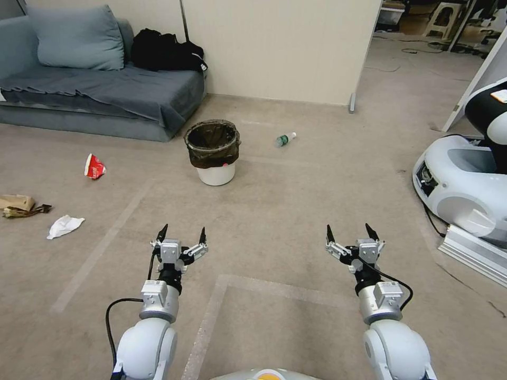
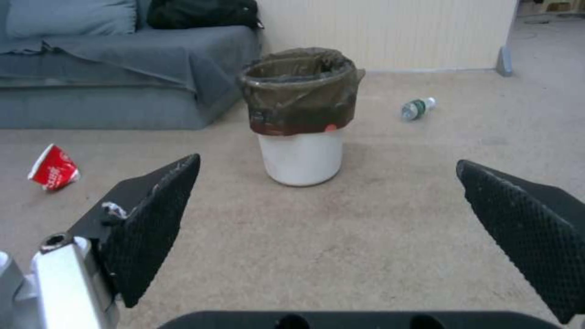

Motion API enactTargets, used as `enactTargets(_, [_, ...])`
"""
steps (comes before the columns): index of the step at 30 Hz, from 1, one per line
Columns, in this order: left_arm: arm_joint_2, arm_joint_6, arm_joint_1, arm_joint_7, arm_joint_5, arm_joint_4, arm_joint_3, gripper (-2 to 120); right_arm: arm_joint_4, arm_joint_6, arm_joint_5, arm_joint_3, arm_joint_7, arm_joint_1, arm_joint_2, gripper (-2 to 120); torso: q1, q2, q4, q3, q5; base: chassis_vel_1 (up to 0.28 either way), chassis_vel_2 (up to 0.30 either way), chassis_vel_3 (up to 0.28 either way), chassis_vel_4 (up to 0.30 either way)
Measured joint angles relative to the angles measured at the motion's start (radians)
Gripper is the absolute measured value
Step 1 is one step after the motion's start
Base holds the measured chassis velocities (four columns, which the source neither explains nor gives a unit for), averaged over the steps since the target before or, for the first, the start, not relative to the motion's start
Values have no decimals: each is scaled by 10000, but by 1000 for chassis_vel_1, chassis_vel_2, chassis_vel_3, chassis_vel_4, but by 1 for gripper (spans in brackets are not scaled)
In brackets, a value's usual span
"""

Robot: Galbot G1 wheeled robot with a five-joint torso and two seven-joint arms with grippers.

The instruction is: Pick up the trash bin, then pick up the garbage from the floor and place it into the trash bin.

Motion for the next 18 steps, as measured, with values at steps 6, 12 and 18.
enactTargets(6, [0,0,0,0,0,0,0,100,0,0,0,0,0,0,0,100,0,0,0,0,0,0,0,0,0])
enactTargets(12, [-29,387,178,-259,137,-447,219,100,247,-6,-146,-66,16,-206,60,100,1,0,3,0,1,0,0,0,0])
enactTargets(18, [-172,2022,905,-1291,762,-2326,1141,100,2009,-103,-1218,-642,240,-1613,517,100,0,0,-1,0,0,0,0,0,0])
